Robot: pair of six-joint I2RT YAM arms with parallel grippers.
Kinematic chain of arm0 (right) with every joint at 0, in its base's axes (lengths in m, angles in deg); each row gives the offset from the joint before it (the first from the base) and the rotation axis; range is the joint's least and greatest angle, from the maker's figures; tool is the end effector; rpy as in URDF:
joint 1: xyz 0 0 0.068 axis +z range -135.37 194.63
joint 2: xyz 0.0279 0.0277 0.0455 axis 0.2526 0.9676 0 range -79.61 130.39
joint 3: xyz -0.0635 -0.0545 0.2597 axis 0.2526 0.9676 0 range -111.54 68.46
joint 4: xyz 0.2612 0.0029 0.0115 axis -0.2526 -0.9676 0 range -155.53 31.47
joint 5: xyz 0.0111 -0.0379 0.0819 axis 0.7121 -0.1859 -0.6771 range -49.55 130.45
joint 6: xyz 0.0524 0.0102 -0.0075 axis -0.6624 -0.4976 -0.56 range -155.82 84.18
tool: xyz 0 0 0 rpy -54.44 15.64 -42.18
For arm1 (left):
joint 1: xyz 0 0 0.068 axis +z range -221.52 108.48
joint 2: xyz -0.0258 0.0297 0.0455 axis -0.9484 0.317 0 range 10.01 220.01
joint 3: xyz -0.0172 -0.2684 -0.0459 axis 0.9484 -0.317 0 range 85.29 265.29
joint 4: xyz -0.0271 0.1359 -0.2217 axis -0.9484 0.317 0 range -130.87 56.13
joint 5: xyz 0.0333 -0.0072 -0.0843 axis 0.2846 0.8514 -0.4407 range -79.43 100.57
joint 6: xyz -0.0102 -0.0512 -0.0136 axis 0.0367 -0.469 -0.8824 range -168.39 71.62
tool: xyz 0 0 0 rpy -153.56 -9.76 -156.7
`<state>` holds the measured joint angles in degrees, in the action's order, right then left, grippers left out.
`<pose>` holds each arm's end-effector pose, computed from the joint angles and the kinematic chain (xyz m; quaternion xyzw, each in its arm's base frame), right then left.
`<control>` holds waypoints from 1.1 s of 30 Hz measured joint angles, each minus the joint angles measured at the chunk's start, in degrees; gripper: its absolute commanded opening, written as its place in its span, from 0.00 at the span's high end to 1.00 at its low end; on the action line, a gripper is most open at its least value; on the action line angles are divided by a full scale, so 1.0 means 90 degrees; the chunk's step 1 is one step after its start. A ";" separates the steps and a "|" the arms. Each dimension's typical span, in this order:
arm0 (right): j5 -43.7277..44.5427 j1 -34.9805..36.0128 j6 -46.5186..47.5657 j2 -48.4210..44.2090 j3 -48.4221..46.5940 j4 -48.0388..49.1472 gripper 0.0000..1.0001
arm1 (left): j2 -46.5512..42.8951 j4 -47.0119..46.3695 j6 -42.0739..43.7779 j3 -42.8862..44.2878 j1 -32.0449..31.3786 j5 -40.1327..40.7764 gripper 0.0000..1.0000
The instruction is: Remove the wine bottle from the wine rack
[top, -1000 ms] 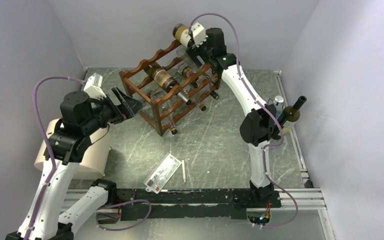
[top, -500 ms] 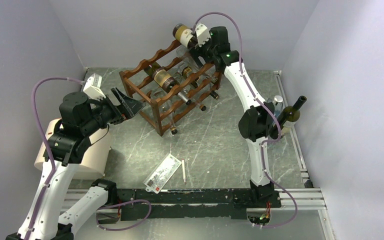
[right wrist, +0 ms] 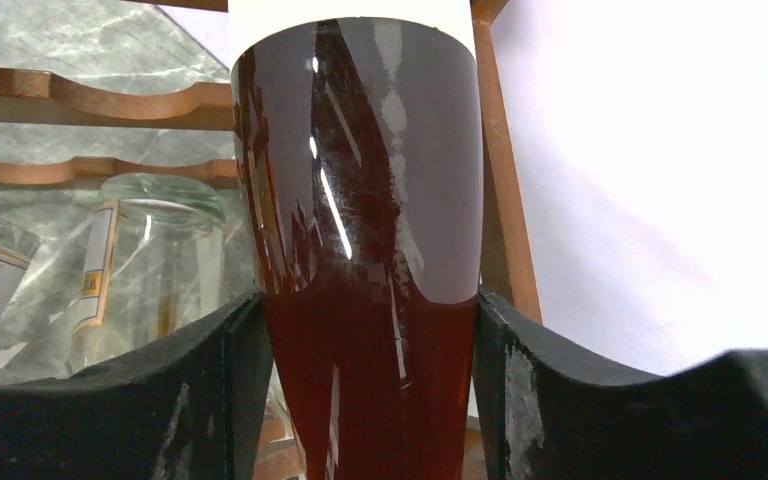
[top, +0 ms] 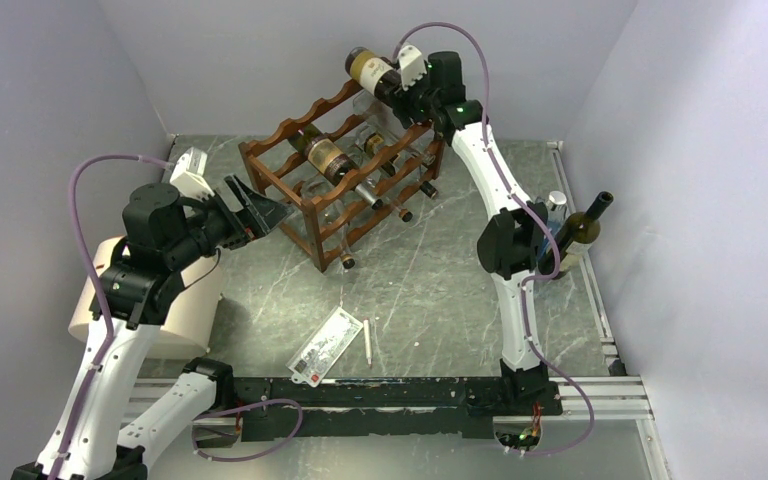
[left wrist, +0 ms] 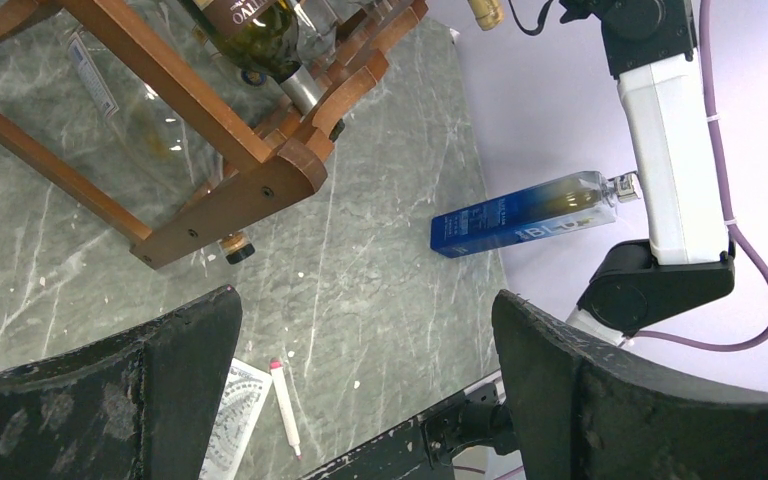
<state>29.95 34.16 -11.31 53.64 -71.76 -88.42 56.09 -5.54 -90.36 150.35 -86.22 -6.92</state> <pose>0.5041 0.1857 0.3527 -0.3580 0.7505 0.0523 0.5530 0.1449 -0.0491 0.4097 -0.0980 0.7903 -0.3883 0.4636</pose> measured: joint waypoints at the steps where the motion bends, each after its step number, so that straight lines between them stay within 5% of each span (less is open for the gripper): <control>1: -0.0029 -0.0024 0.0005 0.0005 -0.0010 0.0019 0.42 | 0.0002 0.0002 0.0000 0.0000 0.0000 0.0000 0.01; 15: 0.0015 0.0044 0.0083 -0.0165 0.0335 0.0340 1.00 | 0.0063 0.0000 0.0002 0.0000 0.0000 0.0000 0.01; 33: 0.0053 0.0160 -0.0534 -0.0503 0.0860 0.0746 1.00 | -0.0192 0.0010 -0.0002 -0.0002 0.0000 0.0007 0.01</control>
<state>30.43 35.60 -16.12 49.12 -64.03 -81.71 54.37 -5.45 -90.38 150.33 -86.22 -6.86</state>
